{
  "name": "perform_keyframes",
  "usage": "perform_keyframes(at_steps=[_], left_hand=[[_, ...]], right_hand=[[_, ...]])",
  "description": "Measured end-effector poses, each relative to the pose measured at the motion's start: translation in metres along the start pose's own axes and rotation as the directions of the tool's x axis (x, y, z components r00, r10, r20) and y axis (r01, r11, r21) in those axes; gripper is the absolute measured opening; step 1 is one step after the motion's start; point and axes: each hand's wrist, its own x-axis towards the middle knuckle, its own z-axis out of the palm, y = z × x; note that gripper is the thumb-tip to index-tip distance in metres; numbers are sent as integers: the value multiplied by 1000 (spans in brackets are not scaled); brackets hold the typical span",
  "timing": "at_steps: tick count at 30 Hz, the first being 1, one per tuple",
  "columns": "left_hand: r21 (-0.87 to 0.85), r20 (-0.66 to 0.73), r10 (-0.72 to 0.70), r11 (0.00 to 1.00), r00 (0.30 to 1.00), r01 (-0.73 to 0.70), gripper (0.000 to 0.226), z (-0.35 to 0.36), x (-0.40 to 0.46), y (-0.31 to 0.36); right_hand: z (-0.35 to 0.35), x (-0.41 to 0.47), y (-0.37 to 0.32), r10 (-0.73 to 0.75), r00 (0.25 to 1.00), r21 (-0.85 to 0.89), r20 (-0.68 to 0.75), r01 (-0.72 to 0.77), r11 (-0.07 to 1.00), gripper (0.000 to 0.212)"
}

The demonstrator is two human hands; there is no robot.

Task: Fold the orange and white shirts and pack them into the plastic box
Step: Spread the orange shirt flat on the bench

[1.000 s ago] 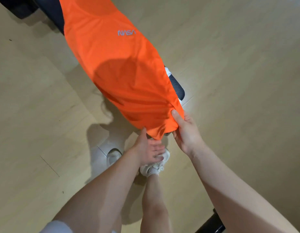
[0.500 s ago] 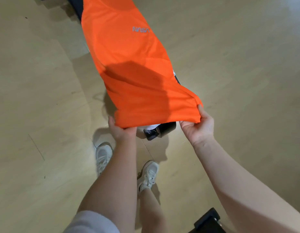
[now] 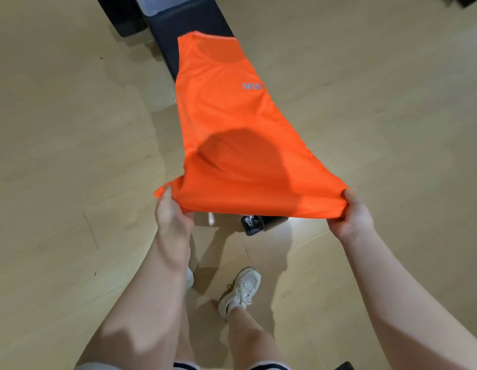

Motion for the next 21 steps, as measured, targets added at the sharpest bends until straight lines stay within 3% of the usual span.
perform_keyframes(at_steps=[2,4,9,12,16,19,21], left_hand=[[22,-22,94,995,995,-94,12,-5,-17,3],[46,-47,201,979,978,-199,15,-9,-35,9],[94,-110,316,947,942,-307,21,18,-61,44],[50,-89,336,942,938,-332,25,56,-59,70],[-24,-9,332,943,943,-332,25,122,-38,103],[-46,68,243,970,968,-241,11,172,-9,124],[-68,123,195,980,973,-187,8,208,10,137]], right_hand=[[-6,-6,-4,11,995,-171,-104,-28,985,16],[-9,-16,-10,39,989,-235,-139,-71,970,20],[19,-22,-30,-49,999,-167,9,50,985,15],[54,-17,-45,-103,991,-122,89,113,986,17],[111,0,-66,-70,982,-31,178,76,997,13],[161,20,-77,-84,979,62,183,74,995,39],[195,35,-81,-149,979,-24,142,153,988,44]])
